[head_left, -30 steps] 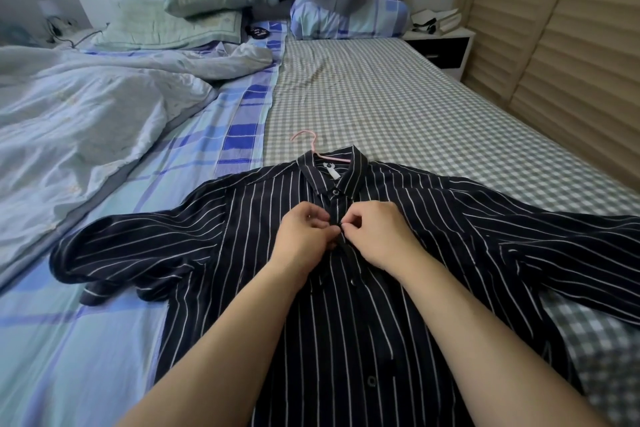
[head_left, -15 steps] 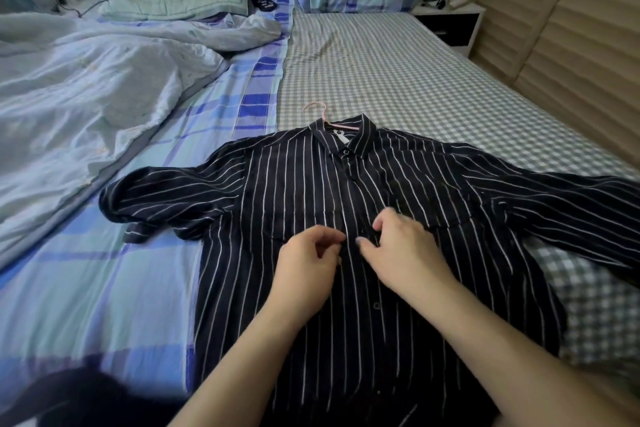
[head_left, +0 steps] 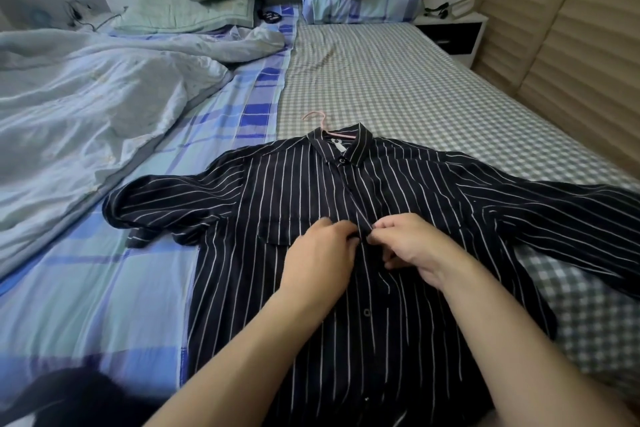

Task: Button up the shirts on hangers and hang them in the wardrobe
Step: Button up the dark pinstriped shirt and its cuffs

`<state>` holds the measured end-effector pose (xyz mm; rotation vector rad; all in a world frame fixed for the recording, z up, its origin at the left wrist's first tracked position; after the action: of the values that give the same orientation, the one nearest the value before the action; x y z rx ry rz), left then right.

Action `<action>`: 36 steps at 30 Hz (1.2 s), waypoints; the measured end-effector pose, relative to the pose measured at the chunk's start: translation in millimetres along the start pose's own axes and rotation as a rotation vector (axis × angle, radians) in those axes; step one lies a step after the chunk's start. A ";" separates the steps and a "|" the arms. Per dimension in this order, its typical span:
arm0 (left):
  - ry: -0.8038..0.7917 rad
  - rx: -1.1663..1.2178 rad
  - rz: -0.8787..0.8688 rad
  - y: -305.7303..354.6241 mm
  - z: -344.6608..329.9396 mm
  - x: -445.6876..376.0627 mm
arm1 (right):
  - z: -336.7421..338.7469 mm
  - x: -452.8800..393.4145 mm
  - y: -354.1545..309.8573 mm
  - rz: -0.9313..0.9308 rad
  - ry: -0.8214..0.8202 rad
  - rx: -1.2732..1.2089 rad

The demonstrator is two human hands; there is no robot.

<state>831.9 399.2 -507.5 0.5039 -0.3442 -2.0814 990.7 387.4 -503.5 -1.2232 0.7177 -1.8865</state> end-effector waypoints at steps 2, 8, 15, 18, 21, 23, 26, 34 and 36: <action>-0.025 -0.091 -0.049 5.5 1.3 -11.8 | 1.8 -0.8 0.1 -0.022 -0.004 -0.025; -0.142 -0.137 -0.090 7.6 5.3 -30.6 | 2.7 -1.0 5.8 0.030 -0.041 -0.043; -0.078 0.436 0.241 2.5 4.1 -33.8 | 5.8 -1.2 5.0 0.032 -0.050 -0.142; -0.055 0.893 0.419 -10.2 -3.6 -25.2 | 5.6 0.9 5.3 0.025 -0.086 -0.204; -0.034 1.040 0.417 -17.7 -9.5 -16.0 | 8.9 2.2 5.4 -0.001 -0.145 -0.320; -0.028 1.069 0.412 -21.6 -12.5 -11.3 | 12.0 3.1 5.5 -0.009 -0.177 -0.365; -0.017 1.075 0.414 -22.6 -15.7 -10.1 | 10.3 3.1 6.5 -0.007 -0.172 -0.353; -0.013 1.139 0.434 -22.9 -14.4 -12.5 | -1.2 1.7 7.5 0.026 -0.036 -0.255; -0.007 1.123 0.435 -23.4 -15.7 -12.8 | -1.6 1.5 7.6 0.025 -0.036 -0.256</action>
<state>828.3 421.6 -528.6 0.9506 -1.5013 -1.3111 991.1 382.1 -509.3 -1.3948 0.9734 -1.7878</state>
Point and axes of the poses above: each hand's wrist, its own x-axis away from the middle knuckle, its own z-axis out of the back of the hand, y = z × x, the point moved 1 cm from there along -x, towards the middle knuckle, and after that the axes turned 8 degrees about -z, right-handed, at the moved point
